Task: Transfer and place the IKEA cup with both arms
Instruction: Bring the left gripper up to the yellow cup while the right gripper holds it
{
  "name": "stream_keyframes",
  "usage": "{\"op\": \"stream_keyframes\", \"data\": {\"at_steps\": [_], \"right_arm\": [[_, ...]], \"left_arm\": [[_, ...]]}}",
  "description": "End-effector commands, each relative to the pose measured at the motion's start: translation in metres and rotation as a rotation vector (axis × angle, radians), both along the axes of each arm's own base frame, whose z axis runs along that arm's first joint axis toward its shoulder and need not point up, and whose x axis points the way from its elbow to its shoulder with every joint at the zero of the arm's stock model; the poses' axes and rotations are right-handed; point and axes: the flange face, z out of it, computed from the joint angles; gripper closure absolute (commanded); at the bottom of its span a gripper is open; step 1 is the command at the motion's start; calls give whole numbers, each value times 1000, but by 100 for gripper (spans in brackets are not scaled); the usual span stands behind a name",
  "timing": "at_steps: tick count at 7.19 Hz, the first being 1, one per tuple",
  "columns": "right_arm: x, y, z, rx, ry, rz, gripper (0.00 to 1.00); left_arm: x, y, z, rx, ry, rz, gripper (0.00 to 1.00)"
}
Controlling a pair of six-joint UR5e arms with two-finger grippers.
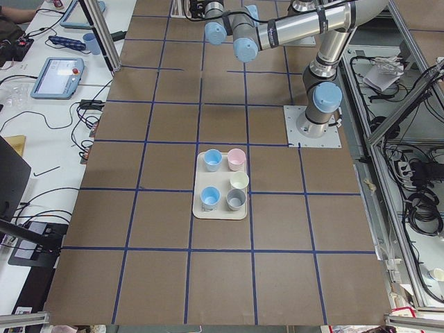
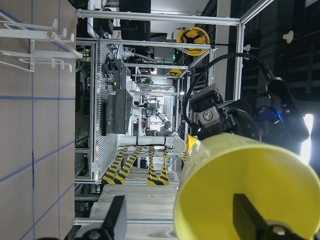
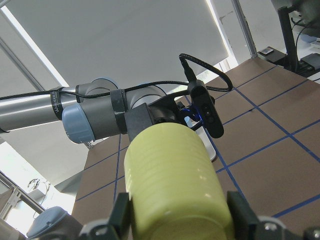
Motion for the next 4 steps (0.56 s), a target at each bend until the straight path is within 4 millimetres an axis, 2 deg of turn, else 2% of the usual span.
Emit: {"op": "stream_keyframes", "data": {"at_steps": [1,2,3,4], "right_arm": [[0,0,0,2,0,-1,78],[0,-1,-1,5,0,-1,77],[0,-1,-1,6,0,-2,74],[0,0,0,11,1,-4,72]], "left_arm": [[1,-4,2,-15,25,9,37],[1,-6,4,-19,34,11,37],[1,-7,10,-31,33,11,49],[0,-9,8,-34,32,9,57]]}}
